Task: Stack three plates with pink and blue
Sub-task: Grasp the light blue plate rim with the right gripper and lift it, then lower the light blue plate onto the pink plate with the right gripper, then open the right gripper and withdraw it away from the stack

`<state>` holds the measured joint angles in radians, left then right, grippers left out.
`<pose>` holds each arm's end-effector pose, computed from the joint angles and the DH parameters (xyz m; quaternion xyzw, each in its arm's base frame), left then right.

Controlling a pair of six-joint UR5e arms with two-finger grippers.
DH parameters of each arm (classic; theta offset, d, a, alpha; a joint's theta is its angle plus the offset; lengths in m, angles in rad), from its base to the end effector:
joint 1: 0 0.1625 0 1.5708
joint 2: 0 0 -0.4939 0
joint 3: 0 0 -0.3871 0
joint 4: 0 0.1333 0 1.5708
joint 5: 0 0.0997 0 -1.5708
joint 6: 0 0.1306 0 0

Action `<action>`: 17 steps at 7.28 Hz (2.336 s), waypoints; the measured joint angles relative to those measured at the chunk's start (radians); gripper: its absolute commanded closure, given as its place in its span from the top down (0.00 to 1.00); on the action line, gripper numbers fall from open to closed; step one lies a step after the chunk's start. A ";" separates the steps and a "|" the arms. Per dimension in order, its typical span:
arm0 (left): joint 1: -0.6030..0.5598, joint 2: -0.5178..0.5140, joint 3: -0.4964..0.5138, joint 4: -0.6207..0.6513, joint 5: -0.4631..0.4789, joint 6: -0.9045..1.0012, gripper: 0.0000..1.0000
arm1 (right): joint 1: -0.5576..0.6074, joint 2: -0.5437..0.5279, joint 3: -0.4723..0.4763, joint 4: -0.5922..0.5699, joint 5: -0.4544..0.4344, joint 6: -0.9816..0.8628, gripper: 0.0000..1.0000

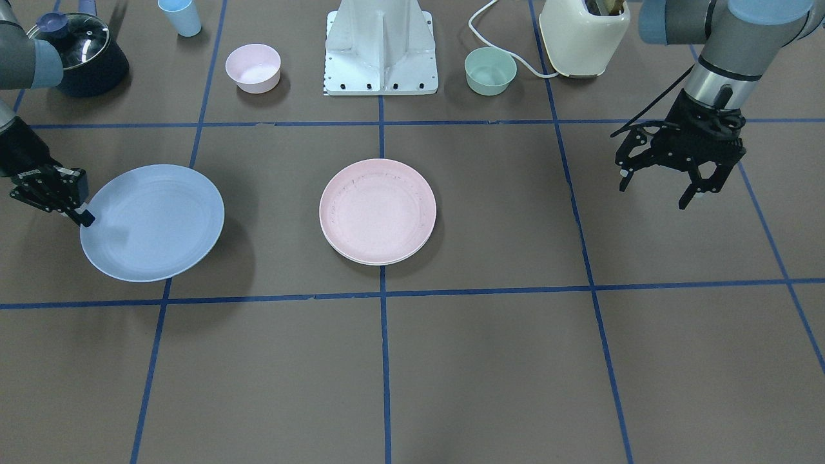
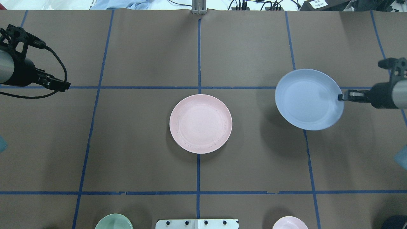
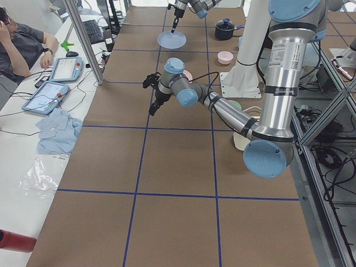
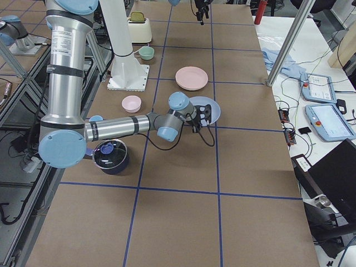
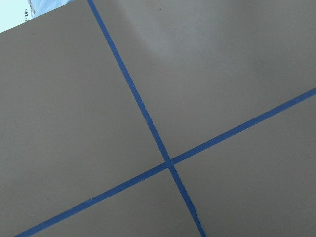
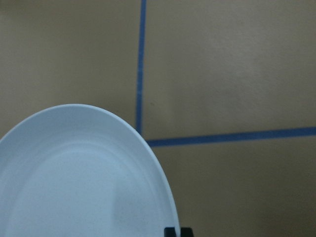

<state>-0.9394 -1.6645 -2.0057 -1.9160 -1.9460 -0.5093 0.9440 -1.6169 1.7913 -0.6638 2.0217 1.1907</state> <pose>0.2484 -0.4844 0.4606 0.2587 0.3667 0.1331 0.8837 -0.2367 -0.4571 0.5560 0.1573 -0.5135 0.1220 0.8347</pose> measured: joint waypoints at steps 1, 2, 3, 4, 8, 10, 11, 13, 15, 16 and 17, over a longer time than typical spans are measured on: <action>-0.013 0.001 0.000 0.000 -0.017 0.005 1.00 | -0.009 0.119 0.038 -0.113 -0.004 0.110 0.00; -0.040 0.003 0.000 0.004 -0.048 0.026 1.00 | -0.051 0.231 0.061 -0.209 -0.031 0.201 0.00; -0.087 0.006 0.010 0.011 -0.078 0.084 1.00 | -0.127 0.327 0.073 -0.293 -0.097 0.267 0.00; -0.145 0.009 0.038 0.015 -0.102 0.167 1.00 | -0.213 0.397 0.078 -0.364 -0.180 0.318 0.00; -0.257 0.013 0.115 0.016 -0.133 0.326 1.00 | -0.488 0.458 0.073 -0.509 -0.463 0.368 0.00; -0.260 0.014 0.117 0.015 -0.134 0.328 1.00 | -0.535 0.456 0.072 -0.558 -0.506 0.368 0.00; -0.260 0.014 0.117 0.015 -0.134 0.326 1.00 | -0.551 0.451 0.072 -0.564 -0.518 0.368 0.48; -0.260 0.015 0.117 0.014 -0.134 0.324 1.00 | -0.580 0.448 0.069 -0.569 -0.539 0.367 1.00; -0.260 0.017 0.118 0.011 -0.135 0.322 1.00 | -0.572 0.453 0.071 -0.596 -0.543 0.346 1.00; -0.261 0.022 0.118 0.008 -0.136 0.320 1.00 | -0.529 0.469 0.082 -0.658 -0.514 0.295 1.00; -0.261 0.031 0.119 0.005 -0.138 0.319 1.00 | -0.446 0.485 0.093 -0.728 -0.439 0.210 1.00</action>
<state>-1.2006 -1.6332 -1.8871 -1.9106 -2.0841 -0.1901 0.4976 -1.1322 1.8840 -1.3917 1.5823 1.4009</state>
